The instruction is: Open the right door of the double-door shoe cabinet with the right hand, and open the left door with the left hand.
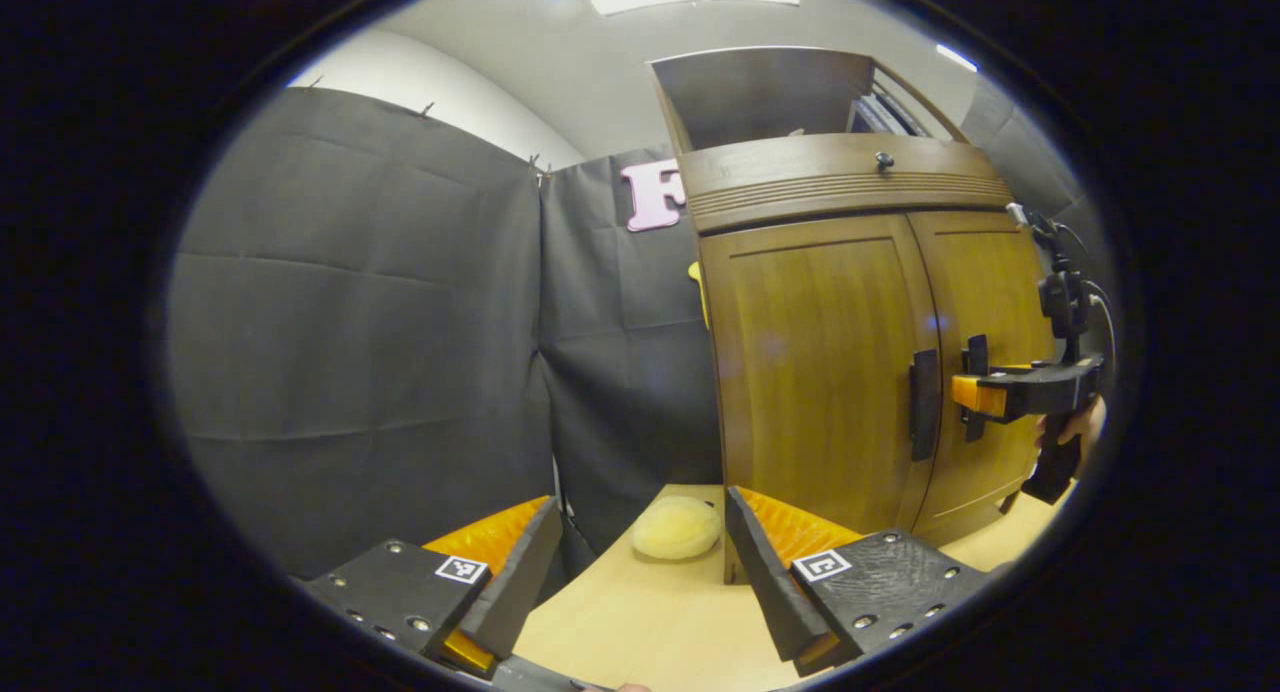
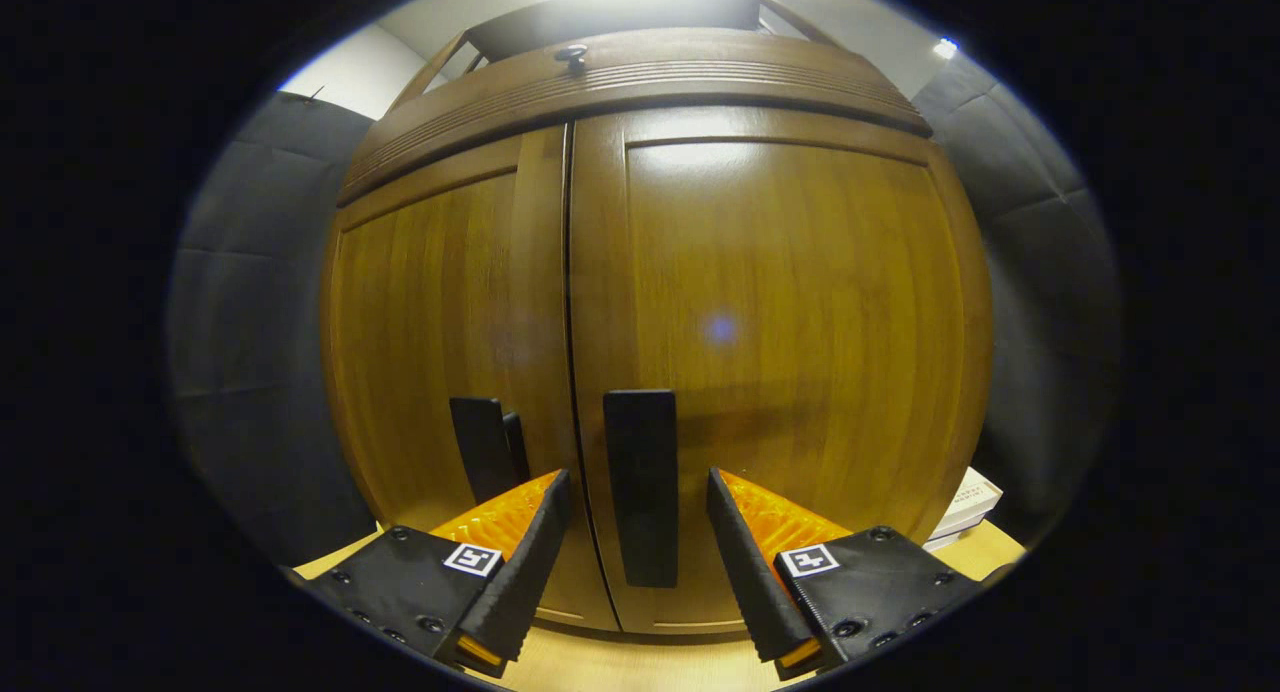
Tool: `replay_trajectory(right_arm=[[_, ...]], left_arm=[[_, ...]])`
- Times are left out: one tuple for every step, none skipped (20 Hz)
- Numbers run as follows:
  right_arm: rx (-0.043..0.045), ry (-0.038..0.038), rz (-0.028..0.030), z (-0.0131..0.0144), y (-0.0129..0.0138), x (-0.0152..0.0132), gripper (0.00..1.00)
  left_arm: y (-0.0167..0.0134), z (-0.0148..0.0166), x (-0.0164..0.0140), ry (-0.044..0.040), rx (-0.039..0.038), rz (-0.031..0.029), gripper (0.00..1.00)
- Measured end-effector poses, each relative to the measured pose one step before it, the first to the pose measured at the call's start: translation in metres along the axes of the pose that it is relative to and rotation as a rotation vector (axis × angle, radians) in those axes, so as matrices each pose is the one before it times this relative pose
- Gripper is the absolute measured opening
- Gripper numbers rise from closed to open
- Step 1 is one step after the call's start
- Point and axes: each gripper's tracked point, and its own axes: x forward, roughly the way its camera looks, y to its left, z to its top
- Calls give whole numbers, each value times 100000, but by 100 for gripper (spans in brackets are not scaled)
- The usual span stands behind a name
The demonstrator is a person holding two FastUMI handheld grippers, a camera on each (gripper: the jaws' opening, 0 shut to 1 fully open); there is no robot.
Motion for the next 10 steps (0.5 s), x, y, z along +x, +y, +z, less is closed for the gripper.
replay_trajectory(right_arm=[[-296,-362,-858,-56,-117,130,71],[-166,-548,-1314,102,-31,165,57],[-372,-149,-611,-76,91,68,43],[-98,543,-152,-27,71,404,39],[267,916,89,-178,47,194,46],[485,1398,226,-270,-23,228,46],[69,1808,-1752,-203,-457,256,38],[1086,-419,277,-498,157,850,38],[-668,1001,28,681,-130,-836,33],[-814,767,427,-118,-134,47,29]], left_arm=[[156,-330,115,166,-219,-12,94],[-68,-155,137,-57,-56,-11,94],[-17,59,60,-247,5,-12,94],[-62,-11,54,-173,-43,-115,94],[12,-57,89,148,-159,-287,94],[-112,-99,94,269,-275,-378,94],[-42,-6,-5,59,-233,-170,94],[-89,-37,69,57,-178,-153,94],[-33,114,-51,-113,-156,-169,94],[-19,-80,67,-182,-165,-295,94]])
